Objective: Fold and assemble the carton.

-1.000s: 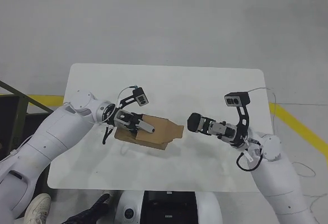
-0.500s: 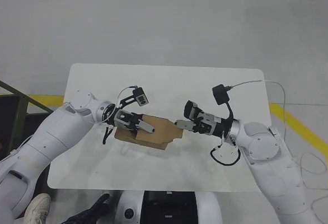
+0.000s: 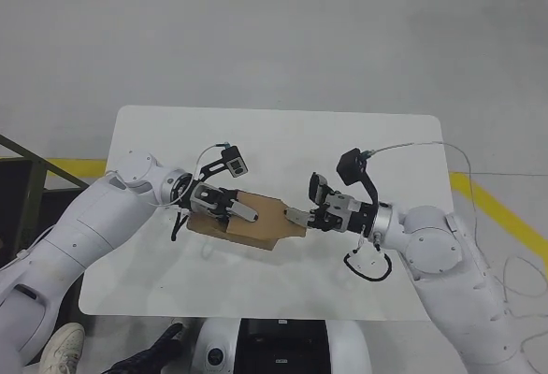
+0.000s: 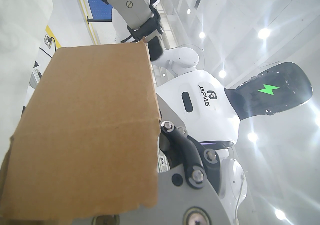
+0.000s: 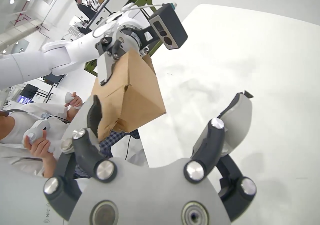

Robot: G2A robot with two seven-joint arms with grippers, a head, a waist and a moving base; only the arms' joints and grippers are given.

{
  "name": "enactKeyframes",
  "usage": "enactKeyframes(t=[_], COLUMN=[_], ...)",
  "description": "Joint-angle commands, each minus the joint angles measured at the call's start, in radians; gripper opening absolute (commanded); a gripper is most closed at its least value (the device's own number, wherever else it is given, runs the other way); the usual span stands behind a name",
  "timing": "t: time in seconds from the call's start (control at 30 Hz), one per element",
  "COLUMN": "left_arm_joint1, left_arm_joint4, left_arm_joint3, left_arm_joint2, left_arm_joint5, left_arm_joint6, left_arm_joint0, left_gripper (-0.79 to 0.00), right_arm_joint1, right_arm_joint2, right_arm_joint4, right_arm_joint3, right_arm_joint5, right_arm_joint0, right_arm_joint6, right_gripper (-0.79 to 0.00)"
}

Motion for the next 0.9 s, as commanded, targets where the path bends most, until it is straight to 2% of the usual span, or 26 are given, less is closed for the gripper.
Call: enactKeyframes(t=[0.0, 0.17, 0.5, 0.87], left_arm_joint1=[0.000, 0.000, 0.000, 0.000], left_arm_joint4=[0.000, 0.000, 0.000, 0.000], left_arm_joint3=[0.000, 0.000, 0.000, 0.000], left_arm_joint2=[0.000, 0.000, 0.000, 0.000], left_arm_joint5=[0.000, 0.000, 0.000, 0.000], left_arm_joint6=[0.000, 0.000, 0.000, 0.000], left_arm_joint0=[0.000, 0.000, 0.000, 0.000], left_gripper=[-0.785, -0.785, -0.785, -0.785], right_arm_joint1=[0.001, 0.003, 0.012, 0.013], right_arm_joint2=[-0.004, -0.009, 0.009, -0.027], right_arm_joint4=[-0.026, -0.064, -0.047, -0.059], right_arm_joint3=[0.003, 0.009, 0.010, 0.031], right_arm_joint5=[0.009, 0.018, -0.018, -0.015], right_arm_joint0=[-0.005, -0.018, -0.052, -0.049], right_arm_joint6=[-0.016, -0.047, -0.072, -0.083], right_gripper=[0.000, 0.000, 0.000, 0.000])
